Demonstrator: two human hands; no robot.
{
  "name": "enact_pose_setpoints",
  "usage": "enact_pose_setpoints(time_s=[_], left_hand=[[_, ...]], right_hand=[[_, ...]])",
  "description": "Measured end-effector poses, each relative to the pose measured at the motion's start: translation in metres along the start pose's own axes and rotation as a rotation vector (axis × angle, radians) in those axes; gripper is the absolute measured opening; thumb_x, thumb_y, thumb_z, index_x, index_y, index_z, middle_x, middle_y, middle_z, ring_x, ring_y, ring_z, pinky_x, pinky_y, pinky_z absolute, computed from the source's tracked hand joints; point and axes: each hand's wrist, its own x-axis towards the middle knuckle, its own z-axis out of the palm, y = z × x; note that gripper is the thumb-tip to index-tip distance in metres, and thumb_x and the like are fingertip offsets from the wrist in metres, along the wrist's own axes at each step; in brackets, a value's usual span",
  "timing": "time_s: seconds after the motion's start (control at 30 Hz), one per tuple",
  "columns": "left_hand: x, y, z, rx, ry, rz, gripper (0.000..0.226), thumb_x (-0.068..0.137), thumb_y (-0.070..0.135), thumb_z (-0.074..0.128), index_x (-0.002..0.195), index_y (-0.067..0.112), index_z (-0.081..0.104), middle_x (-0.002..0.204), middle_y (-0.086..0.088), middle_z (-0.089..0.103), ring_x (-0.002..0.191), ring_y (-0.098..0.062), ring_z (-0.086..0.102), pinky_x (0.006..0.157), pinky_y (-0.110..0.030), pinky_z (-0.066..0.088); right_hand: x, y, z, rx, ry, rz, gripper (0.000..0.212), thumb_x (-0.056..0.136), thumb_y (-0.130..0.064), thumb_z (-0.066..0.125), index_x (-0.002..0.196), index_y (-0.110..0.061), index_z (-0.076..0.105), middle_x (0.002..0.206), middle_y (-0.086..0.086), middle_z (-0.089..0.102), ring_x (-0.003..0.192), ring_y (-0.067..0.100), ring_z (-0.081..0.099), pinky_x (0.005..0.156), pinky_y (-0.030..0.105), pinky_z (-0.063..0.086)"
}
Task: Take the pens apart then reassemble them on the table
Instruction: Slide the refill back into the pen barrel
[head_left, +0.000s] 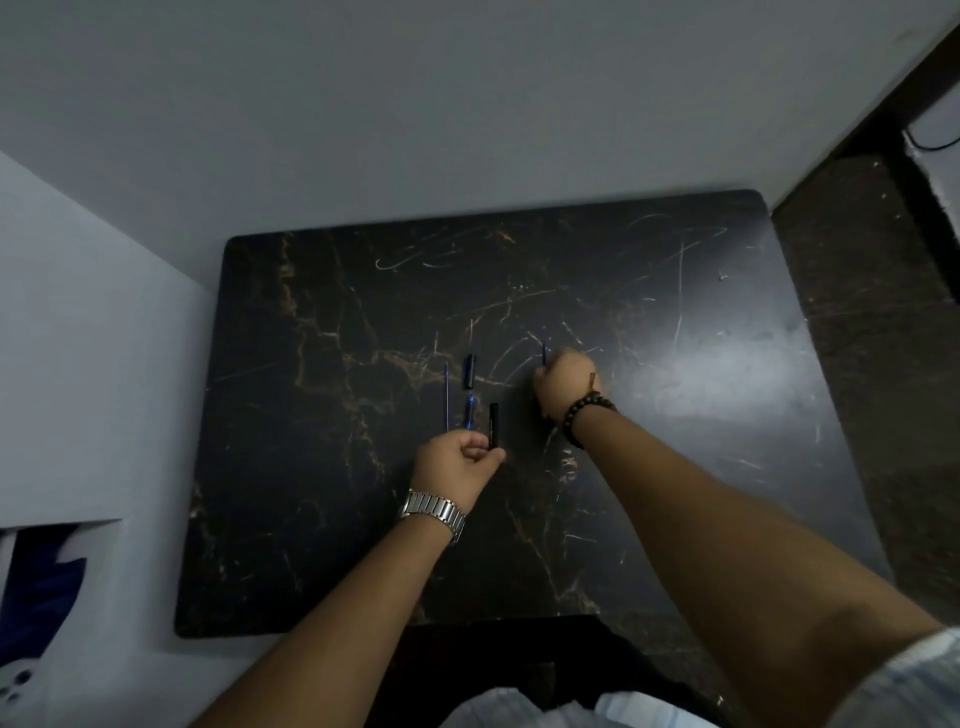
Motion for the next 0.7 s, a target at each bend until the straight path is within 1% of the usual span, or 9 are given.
enact_pose_setpoints(time_s=[0.07, 0.13, 0.17, 0.23, 0.33, 0.47, 0.5, 0.6, 0.7], left_hand=[[0.001, -0.001, 0.0, -0.017, 0.033, 0.014, 0.023, 0.079, 0.021, 0.082, 0.1, 0.014, 0.076, 0.083, 0.005, 0.075, 0.075, -0.006, 0.072, 0.068, -0.017, 0.056], [0.001, -0.002, 0.0, -0.039, 0.052, 0.019, 0.024, 0.078, 0.018, 0.083, 0.1, 0.01, 0.076, 0.079, 0.004, 0.073, 0.07, -0.005, 0.071, 0.064, -0.009, 0.053], [0.002, -0.002, 0.0, -0.046, 0.056, 0.021, 0.024, 0.078, 0.017, 0.083, 0.1, 0.009, 0.076, 0.079, 0.003, 0.073, 0.068, -0.005, 0.07, 0.062, -0.007, 0.052], [0.002, -0.003, 0.001, -0.048, 0.053, 0.028, 0.024, 0.078, 0.016, 0.084, 0.099, 0.009, 0.076, 0.078, 0.003, 0.073, 0.067, -0.002, 0.069, 0.061, -0.005, 0.051], [0.002, -0.003, 0.001, -0.057, 0.052, 0.039, 0.022, 0.077, 0.015, 0.084, 0.098, 0.009, 0.076, 0.077, 0.004, 0.073, 0.066, 0.0, 0.068, 0.06, -0.006, 0.052], [0.002, -0.001, 0.0, -0.038, 0.053, 0.051, 0.021, 0.078, 0.014, 0.083, 0.098, 0.009, 0.077, 0.079, 0.001, 0.074, 0.067, -0.004, 0.069, 0.062, -0.006, 0.053], [0.002, 0.0, 0.0, -0.033, 0.051, 0.053, 0.021, 0.078, 0.014, 0.083, 0.098, 0.01, 0.077, 0.08, 0.0, 0.074, 0.067, -0.005, 0.069, 0.064, -0.008, 0.054], [0.0, -0.001, -0.001, -0.009, 0.051, 0.062, 0.021, 0.078, 0.017, 0.083, 0.097, 0.012, 0.077, 0.081, 0.001, 0.075, 0.07, -0.006, 0.071, 0.07, -0.021, 0.06], [-0.001, -0.004, -0.003, 0.03, 0.051, 0.07, 0.021, 0.079, 0.018, 0.083, 0.098, 0.012, 0.078, 0.082, 0.0, 0.077, 0.072, -0.009, 0.072, 0.071, -0.024, 0.059]], right_hand=[[-0.006, -0.002, -0.003, 0.372, -0.114, 0.026, 0.016, 0.104, -0.021, 0.045, 0.113, -0.01, 0.052, 0.103, 0.017, 0.07, 0.089, 0.032, 0.073, 0.08, 0.048, 0.062], [-0.016, -0.003, -0.008, 0.721, -0.257, 0.072, 0.01, 0.107, -0.017, 0.038, 0.11, -0.011, 0.045, 0.094, 0.02, 0.07, 0.079, 0.034, 0.074, 0.075, 0.047, 0.063], [-0.02, -0.003, -0.01, 0.817, -0.296, 0.071, 0.008, 0.107, -0.016, 0.038, 0.108, -0.011, 0.044, 0.093, 0.021, 0.07, 0.076, 0.033, 0.074, 0.072, 0.046, 0.064], [-0.024, -0.003, -0.014, 0.915, -0.331, 0.049, 0.004, 0.105, -0.01, 0.041, 0.107, -0.012, 0.043, 0.094, 0.022, 0.07, 0.072, 0.031, 0.075, 0.067, 0.042, 0.065], [-0.03, -0.004, -0.017, 0.934, -0.323, -0.016, 0.011, 0.103, -0.003, 0.044, 0.111, -0.011, 0.044, 0.093, 0.022, 0.069, 0.071, 0.029, 0.075, 0.064, 0.039, 0.065], [-0.034, -0.006, -0.015, 0.772, -0.292, -0.105, 0.012, 0.103, -0.008, 0.047, 0.114, -0.006, 0.048, 0.1, 0.02, 0.072, 0.083, 0.032, 0.076, 0.074, 0.043, 0.065], [-0.034, -0.006, -0.014, 0.732, -0.284, -0.115, 0.012, 0.103, -0.008, 0.047, 0.115, -0.006, 0.048, 0.1, 0.021, 0.073, 0.086, 0.033, 0.076, 0.074, 0.044, 0.064], [-0.034, -0.007, -0.012, 0.633, -0.261, -0.162, 0.007, 0.102, -0.01, 0.049, 0.109, -0.011, 0.049, 0.099, 0.017, 0.073, 0.086, 0.03, 0.077, 0.077, 0.048, 0.064], [-0.033, -0.007, -0.009, 0.515, -0.243, -0.23, 0.006, 0.102, -0.011, 0.05, 0.107, -0.013, 0.049, 0.096, 0.014, 0.074, 0.083, 0.027, 0.077, 0.076, 0.047, 0.064]])
